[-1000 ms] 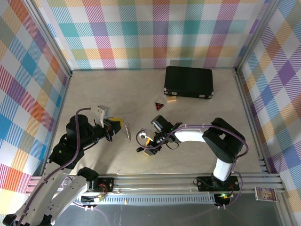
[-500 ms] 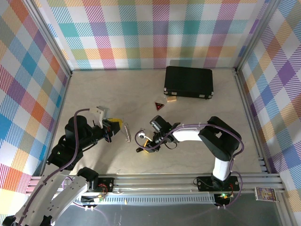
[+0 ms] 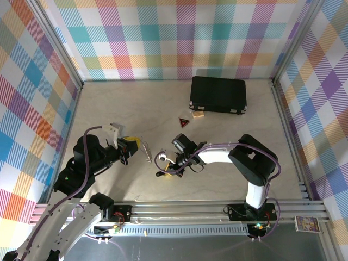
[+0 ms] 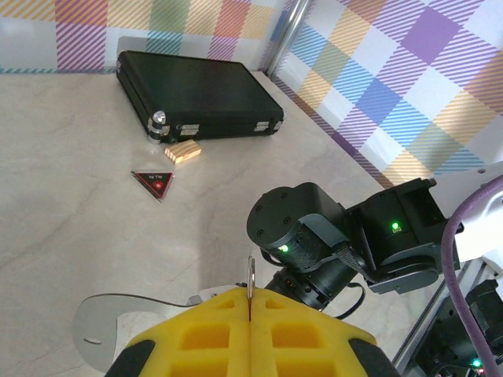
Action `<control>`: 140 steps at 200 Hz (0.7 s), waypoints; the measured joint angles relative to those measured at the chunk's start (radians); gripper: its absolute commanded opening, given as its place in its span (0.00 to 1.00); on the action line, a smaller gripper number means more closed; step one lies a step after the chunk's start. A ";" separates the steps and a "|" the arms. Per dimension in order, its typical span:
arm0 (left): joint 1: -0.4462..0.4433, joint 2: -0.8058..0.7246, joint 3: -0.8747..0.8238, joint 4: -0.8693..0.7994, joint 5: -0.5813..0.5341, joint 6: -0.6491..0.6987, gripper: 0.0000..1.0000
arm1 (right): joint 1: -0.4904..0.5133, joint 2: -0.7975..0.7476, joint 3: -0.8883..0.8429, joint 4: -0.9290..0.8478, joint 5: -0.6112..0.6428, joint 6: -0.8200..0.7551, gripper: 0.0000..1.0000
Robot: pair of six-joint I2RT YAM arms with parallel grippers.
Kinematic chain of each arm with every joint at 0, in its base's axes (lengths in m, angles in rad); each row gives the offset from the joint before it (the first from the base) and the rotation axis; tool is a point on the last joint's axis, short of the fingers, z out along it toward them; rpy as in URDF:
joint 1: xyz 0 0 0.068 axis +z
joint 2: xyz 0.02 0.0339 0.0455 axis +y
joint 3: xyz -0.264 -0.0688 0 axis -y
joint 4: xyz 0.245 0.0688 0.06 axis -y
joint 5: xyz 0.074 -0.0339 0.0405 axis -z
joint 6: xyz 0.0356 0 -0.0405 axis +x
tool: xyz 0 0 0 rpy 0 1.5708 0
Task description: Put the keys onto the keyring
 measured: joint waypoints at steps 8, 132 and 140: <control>0.000 0.000 0.000 0.000 0.000 -0.002 0.00 | 0.000 0.000 0.000 -0.001 0.000 0.000 0.00; 0.002 -0.032 0.006 0.033 0.177 0.029 0.00 | 0.000 -0.398 -0.025 -0.102 0.006 0.039 0.00; 0.003 -0.028 0.015 0.032 0.204 0.040 0.00 | 0.000 -0.438 -0.023 -0.116 0.002 0.046 0.00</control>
